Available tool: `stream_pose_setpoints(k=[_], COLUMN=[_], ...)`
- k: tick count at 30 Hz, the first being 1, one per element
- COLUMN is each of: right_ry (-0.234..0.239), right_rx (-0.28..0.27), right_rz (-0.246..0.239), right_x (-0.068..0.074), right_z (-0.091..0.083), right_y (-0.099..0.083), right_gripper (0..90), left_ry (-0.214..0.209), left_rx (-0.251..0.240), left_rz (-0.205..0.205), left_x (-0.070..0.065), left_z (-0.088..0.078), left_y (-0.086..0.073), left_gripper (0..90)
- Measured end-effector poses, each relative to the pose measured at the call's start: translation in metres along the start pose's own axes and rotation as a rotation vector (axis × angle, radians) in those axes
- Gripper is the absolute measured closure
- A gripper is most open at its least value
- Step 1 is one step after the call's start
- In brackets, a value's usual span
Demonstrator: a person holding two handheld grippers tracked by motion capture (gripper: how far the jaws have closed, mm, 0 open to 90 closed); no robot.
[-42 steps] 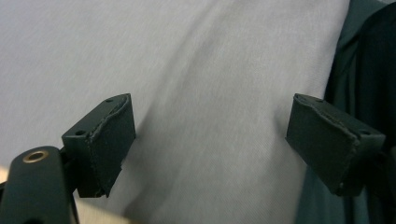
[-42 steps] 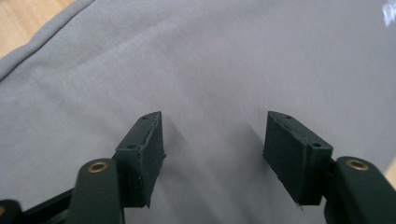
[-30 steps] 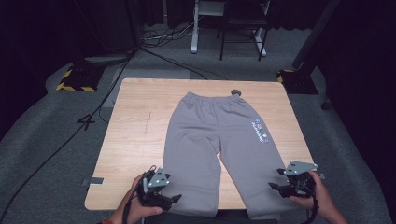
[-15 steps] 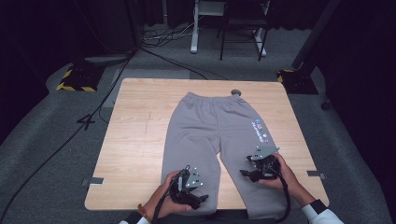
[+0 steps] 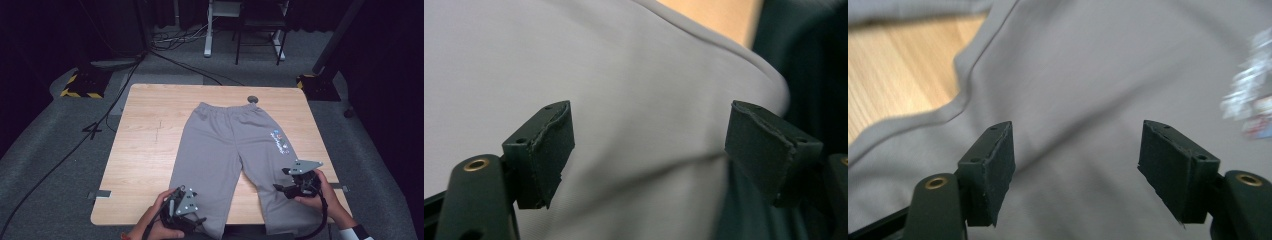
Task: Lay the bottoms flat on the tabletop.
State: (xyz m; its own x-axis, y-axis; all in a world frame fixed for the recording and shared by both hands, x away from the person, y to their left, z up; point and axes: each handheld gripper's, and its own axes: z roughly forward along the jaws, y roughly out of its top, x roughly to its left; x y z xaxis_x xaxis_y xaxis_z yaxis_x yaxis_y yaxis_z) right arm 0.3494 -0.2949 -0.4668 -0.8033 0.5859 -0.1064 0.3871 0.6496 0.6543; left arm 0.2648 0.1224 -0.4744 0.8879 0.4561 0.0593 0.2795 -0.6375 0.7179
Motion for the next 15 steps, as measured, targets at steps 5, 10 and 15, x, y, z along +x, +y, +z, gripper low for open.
stream_pose_setpoints(k=[5,10,15], right_ry=[-0.102,-0.158,-0.175], right_rx=[-0.063,-0.057,-0.033], right_rz=[0.033,0.155,0.227], right_x=[-0.017,-0.04,-0.046], right_z=[-0.027,-0.038,-0.039], right_y=[-0.003,-0.033,-0.062], right_gripper=[29.3,27.2,25.7], left_ry=[0.104,0.222,0.218], left_rx=[-0.016,0.027,0.056], left_rz=[-0.107,-0.253,-0.335], left_x=[0.04,0.081,0.099], left_z=[-0.02,-0.022,-0.022], left_y=[-0.016,-0.045,-0.061], left_gripper=[16.2,16.4,16.5])
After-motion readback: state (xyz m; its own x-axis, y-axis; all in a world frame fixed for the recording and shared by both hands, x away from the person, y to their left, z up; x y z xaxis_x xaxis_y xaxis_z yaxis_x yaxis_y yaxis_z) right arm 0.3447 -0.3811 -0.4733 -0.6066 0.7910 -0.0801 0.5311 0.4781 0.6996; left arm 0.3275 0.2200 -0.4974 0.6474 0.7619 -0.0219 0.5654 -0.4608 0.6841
